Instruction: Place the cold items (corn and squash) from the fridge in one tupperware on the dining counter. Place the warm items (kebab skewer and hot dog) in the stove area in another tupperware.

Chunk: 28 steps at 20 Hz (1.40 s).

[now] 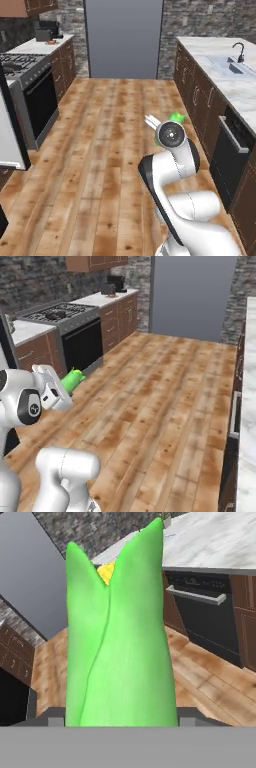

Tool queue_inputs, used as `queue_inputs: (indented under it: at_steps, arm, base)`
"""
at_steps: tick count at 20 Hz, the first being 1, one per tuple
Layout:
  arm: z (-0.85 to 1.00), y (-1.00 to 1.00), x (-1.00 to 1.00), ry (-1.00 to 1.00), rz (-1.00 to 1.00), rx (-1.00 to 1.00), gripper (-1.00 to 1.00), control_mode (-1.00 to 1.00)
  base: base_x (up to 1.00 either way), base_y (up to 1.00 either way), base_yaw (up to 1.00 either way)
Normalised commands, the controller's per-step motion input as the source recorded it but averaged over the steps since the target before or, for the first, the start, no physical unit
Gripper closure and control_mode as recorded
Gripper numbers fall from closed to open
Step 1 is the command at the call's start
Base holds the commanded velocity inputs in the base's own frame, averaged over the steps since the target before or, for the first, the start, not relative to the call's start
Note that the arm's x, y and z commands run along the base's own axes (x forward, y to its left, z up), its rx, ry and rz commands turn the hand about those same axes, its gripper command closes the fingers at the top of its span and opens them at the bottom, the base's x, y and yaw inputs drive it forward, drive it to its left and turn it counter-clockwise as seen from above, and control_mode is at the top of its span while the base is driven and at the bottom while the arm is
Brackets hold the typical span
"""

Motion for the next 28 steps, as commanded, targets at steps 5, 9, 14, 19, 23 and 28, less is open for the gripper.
queue_inputs:
  at_steps: [5,9,14,19,23,28]
  arm:
    - [0.0,0.0,0.0,0.0,0.0,0.0,1.0,1.0]
    - [0.0,0.0,0.0,0.0,0.0,0.0,1.0,1.0]
    - [0.0,0.0,0.0,0.0,0.0,0.0,1.0,1.0]
    - [0.0,0.0,0.0,0.0,0.0,0.0,1.0,1.0]
    - [0.0,0.0,0.0,0.0,0.0,0.0,1.0,1.0]
    - [0.0,0.0,0.0,0.0,0.0,0.0,1.0,1.0]
  base:
    - [-1.0,-0.58,-0.19]
    - [-1.0,-0.55,-0.25]
    - [-1.0,-0.34,-0.34]
    - [-0.78,-0.3,-0.29]
    - [-0.01,-0.57,-0.14]
    - [0.25,-0.98,-0.06]
